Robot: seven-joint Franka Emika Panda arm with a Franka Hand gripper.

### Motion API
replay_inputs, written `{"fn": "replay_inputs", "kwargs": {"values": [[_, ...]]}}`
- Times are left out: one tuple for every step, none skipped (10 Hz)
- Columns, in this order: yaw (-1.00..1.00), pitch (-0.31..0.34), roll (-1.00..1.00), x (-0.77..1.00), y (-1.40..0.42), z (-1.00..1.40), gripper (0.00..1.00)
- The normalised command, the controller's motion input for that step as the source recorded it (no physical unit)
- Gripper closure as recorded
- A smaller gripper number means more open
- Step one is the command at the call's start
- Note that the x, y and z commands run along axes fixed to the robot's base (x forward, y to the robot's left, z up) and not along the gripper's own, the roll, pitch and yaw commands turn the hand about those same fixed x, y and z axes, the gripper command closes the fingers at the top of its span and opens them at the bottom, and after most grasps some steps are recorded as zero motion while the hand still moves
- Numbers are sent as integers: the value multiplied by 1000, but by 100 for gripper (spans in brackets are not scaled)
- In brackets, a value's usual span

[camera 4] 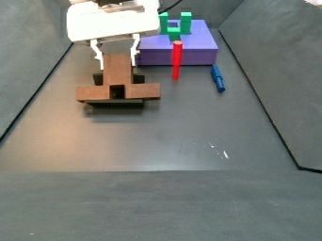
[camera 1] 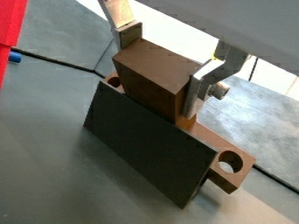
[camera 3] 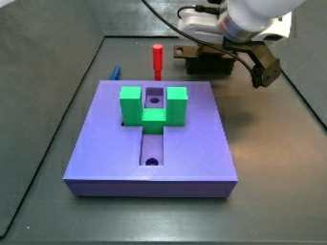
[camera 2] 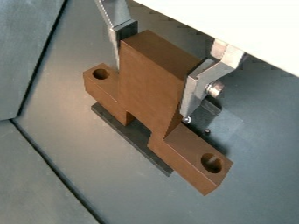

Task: Pick up the brown object. Move up. Place the brown object on the fixture. Regrasp the brown object. Move to above the board. Insert the brown object.
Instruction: Regrasp the brown object.

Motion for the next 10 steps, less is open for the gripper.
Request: {"fn": "replay_inputs", "kwargs": {"values": [[0,0,0,0,0,0,100],[0,0,0,0,0,0,100],[0,0,0,0,0,0,100],[0,0,0,0,0,0,100],[0,0,0,0,0,0,100],[0,0,0,0,0,0,100],[0,0,0,0,0,0,100],[0,0,0,0,0,0,100],[0,0,0,0,0,0,100],[0,0,0,0,0,0,100]]}}
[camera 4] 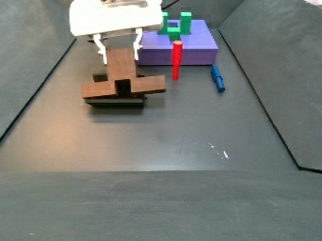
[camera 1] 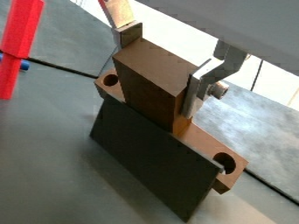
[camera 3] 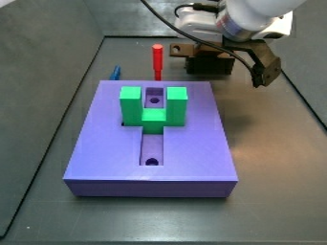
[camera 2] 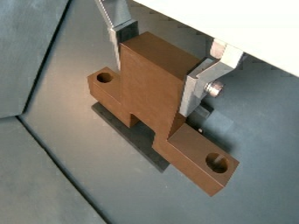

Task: Pick up the brown object. Move up. Place the brown object on the fixture. Regrasp the brown object. Move to above the board. Insert the brown object.
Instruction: Move to above the board.

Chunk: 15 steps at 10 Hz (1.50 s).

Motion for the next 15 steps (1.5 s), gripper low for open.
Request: {"fn": "replay_inputs", "kwargs": {"values": [[0,0,0,0,0,1400,100],[-48,21,20,16,40,1400,100],[-51,36,-10,2,45,1400,100],[-12,66,1,9,44,1400,100],[-10,94,5,24,29,1400,100],[1,100,-2,34,24,1400,100],[20,107,-15,43,13,966,100],[34,105,-1,44,1,566,100],[46,105,5,53,-10,312,100],[54,107,-4,55,-15,216,100],[40,-45,-1000,-936,-1400,286,100],[42,-67,-1000,-951,-1400,280,100],[49,-99,-1000,-1055,-1400,274,100],[48,-105,-1000,-1063,-1400,256,100],[43,-123,-1000,-1076,-1400,265,100]]}}
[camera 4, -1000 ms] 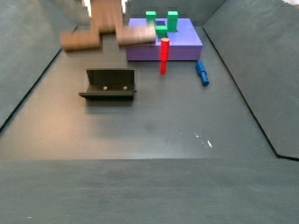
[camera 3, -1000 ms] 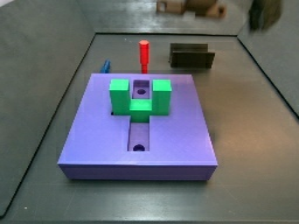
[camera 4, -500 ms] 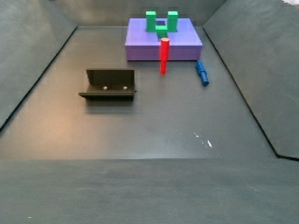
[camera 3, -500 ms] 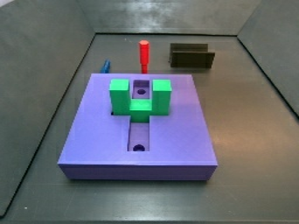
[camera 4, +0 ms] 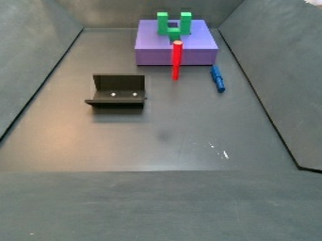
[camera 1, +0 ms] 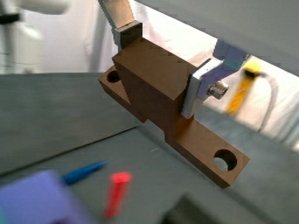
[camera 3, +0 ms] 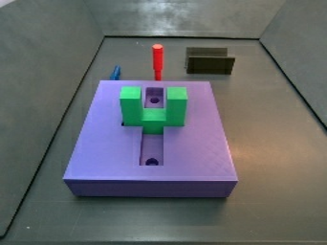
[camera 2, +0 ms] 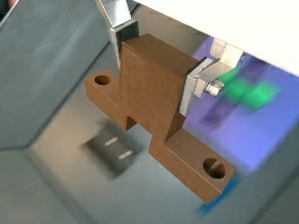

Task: Pick up the brown object. Move up. Place the brown object on the fixture. Regrasp the brown object. Move to above the board. Insert the brown object.
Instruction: Move to above the board, then insert the brown object.

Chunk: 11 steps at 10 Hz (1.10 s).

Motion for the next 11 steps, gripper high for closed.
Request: {"fn": "replay_inputs", "kwargs": {"values": [[39,-136,-1000,-731,-915,164,100],[32,-142,-1000,-323,-350,47,100],[13,-127,-1000,-182,-180,27,100],[1,-131,-1000,-129,-105,33,100],[-5,-132,-822,-97,-42,-2,100],[-9,-111,-617,-77,-5,7,100],[-8,-89,-428,-64,0,7,100],[-8,-58,-255,-37,3,-4,100],[0,0,0,0,-20,0,100],[-43,0,-164,0,0,-209,100],[-23,27,-500,91,-74,6,100]]}}
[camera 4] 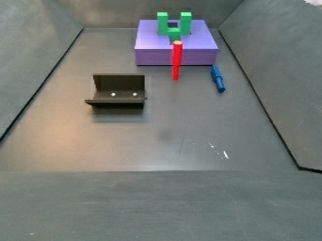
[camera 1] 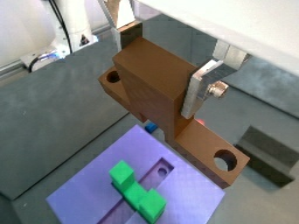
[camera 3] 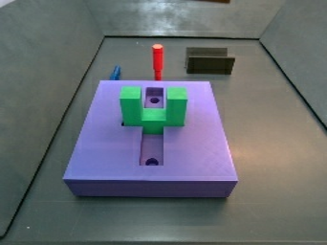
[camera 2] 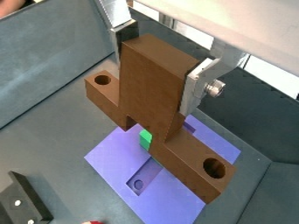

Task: Pick up the brown object. Move up. Place the brown object on the fixture. Regrasp the brown object. Move to above the board. Insert the brown object.
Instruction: Insert the brown object.

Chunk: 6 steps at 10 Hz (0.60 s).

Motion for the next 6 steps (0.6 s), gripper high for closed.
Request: {"fn": "replay_inputs", "kwargs": {"values": [[-6,57,-500,91,-143,157,100],[-17,59,-500,80,-146,160,100],[-49,56,-500,69,-140,160,100],[-257,20,-500,60,-120,166,100],[-583,-77,-500,0,-106,151,100],[-826,-130,-247,0,-83,-120,100]]}}
